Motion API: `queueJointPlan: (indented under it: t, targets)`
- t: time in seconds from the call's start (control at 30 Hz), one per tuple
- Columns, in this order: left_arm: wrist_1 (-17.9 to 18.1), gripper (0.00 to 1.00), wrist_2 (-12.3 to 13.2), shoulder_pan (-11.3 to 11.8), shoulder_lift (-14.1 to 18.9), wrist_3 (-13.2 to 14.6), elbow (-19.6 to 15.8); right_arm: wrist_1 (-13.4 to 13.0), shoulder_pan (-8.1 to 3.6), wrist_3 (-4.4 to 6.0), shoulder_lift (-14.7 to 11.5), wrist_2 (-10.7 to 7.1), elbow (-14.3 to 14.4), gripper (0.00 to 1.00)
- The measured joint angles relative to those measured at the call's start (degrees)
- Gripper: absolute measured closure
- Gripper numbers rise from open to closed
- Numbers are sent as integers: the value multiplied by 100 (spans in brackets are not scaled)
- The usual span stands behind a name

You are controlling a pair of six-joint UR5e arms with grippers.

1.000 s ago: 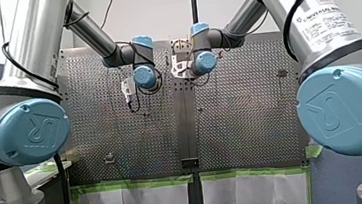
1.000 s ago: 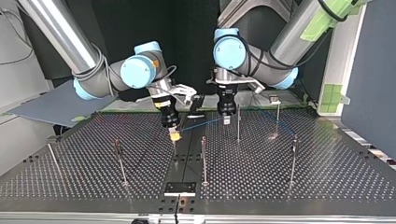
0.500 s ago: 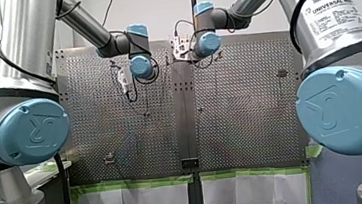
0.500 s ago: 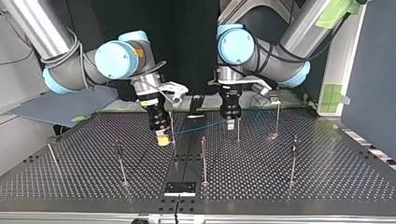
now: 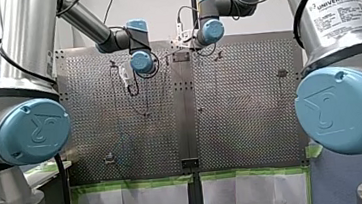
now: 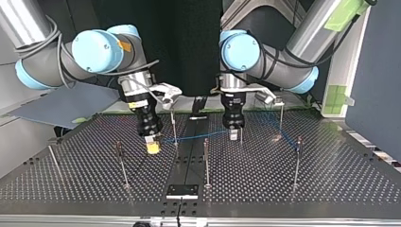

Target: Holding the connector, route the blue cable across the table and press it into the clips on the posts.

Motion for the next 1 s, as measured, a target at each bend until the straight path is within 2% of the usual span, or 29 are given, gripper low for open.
queueJointPlan:
  t: [0.17, 0.47, 0.83, 1.0]
  targets:
    - [-44, 100, 145, 76, -4, -10, 118, -15, -36, -2, 174, -67, 0, 100]
    - [-66, 100, 564, 279, -85, -36, 255, -53, -172, 34, 235, -289, -24, 100]
    - [-161, 100, 869, 457, -472, -98, 714, -100, -399, 84, 309, -515, -56, 100]
    - [-235, 100, 976, 527, -676, -115, 963, -105, -493, 89, 395, -554, -109, 100]
